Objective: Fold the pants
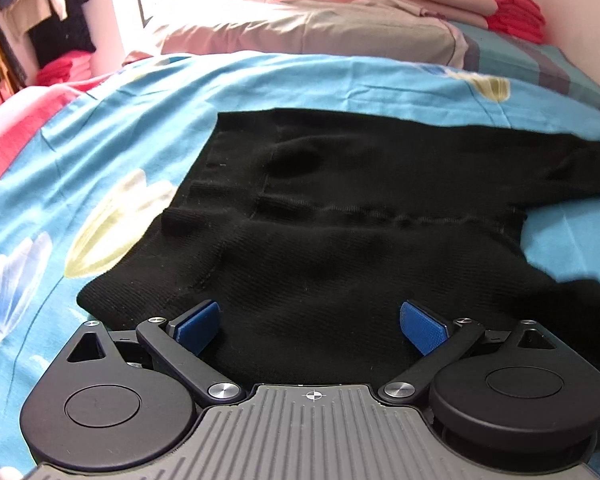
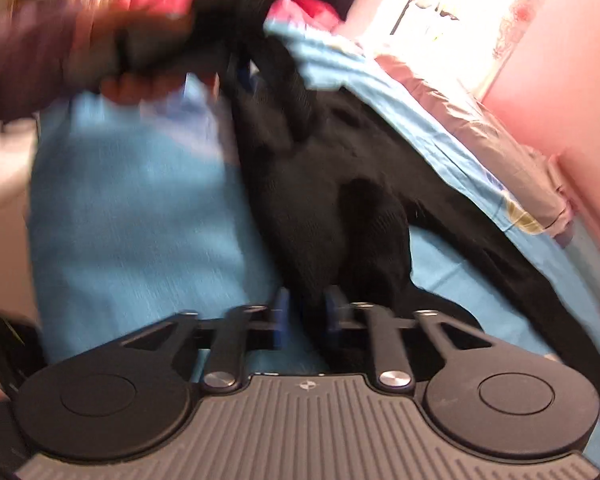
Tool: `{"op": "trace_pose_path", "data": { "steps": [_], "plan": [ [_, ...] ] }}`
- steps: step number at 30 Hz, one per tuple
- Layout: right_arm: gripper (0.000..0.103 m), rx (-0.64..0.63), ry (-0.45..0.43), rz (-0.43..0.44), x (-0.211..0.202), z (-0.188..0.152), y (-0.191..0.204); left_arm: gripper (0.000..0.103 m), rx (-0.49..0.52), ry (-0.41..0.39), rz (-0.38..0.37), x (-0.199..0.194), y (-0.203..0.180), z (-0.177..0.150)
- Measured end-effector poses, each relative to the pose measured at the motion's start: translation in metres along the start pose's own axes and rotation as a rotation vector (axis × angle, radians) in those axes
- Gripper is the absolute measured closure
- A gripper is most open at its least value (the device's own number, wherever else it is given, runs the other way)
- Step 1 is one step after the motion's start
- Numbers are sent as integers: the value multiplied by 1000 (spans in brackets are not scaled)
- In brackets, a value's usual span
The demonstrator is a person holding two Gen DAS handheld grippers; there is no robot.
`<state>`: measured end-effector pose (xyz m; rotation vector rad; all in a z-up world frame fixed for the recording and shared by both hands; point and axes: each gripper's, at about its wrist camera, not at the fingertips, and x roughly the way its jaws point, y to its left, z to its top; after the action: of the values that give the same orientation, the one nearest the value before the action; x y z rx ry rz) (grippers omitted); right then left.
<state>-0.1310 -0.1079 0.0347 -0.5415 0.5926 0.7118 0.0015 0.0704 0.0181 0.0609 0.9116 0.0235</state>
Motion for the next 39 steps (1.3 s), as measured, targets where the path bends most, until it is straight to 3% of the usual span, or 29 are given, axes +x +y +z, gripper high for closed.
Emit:
{"op": "trace_pose_path", "data": {
  "steps": [1, 2, 5, 8, 10, 11, 12, 13, 14, 16, 19, 21, 23, 26, 28, 31, 34, 37, 39],
  "plan": [
    [45, 64, -44, 32, -7, 1, -9, 0, 14, 5, 11, 3, -1, -2],
    [41, 118, -76, 38, -14, -4, -17, 0, 19, 12, 19, 6, 0, -4],
    [42, 319, -109, -51, -27, -29, -62, 0, -4, -5, -1, 7, 6, -8],
    [40, 607, -100, -215, -45, -86, -124, 0, 20, -5, 1, 7, 4, -9],
    [39, 791, -24, -389, -58, -131, -159, 0, 30, 11, -3, 5, 5, -7],
    [56, 895, 75, -515, -64, -152, -177, 0, 33, 25, -5, 2, 4, -3],
    [67, 952, 91, -560, -75, -164, -190, 0, 36, 32, -6, -4, 4, 0],
    [61, 1015, 54, -526, -91, -170, -202, 0, 37, 27, -9, -12, 4, 3],
    [48, 1082, 6, -497, -107, -171, -213, 0, 39, 7, -21, -21, 5, 7],
    [32, 1106, -146, -494, -132, -164, -231, 0, 41, -50, -42, -37, 4, 18],
    [26, 1144, -258, -531, -131, -157, -275, 0, 37, -113, -53, -36, -6, 44],
    [30, 1268, -271, -504, -109, -164, -315, 0, 32, -111, -28, -17, -14, 63],
    [46, 1393, -224, -493, -76, -171, -354, 0, 25, -92, 9, 10, -21, 81],
    [48, 1475, -125, -559, -35, -184, -398, 0, -32, -19, 39, 53, -19, 102],
    [50, 1541, -103, -571, -12, -194, -415, 0, -77, 18, 38, 75, -13, 107],
    [49, 1574, -213, -579, 3, -200, -421, 0, -122, 68, 54, 104, -6, 104],
    [91, 1508, -173, -643, 17, -195, -423, 0, -61, 18, 92, 108, -14, 95],
    [91, 1479, -183, -670, -3, -188, -412, 0, -64, 8, 83, 104, -12, 92],
    [91, 1467, -268, -712, -33, -188, -402, 0, -75, 13, 73, 102, -7, 92]
  ]
}}
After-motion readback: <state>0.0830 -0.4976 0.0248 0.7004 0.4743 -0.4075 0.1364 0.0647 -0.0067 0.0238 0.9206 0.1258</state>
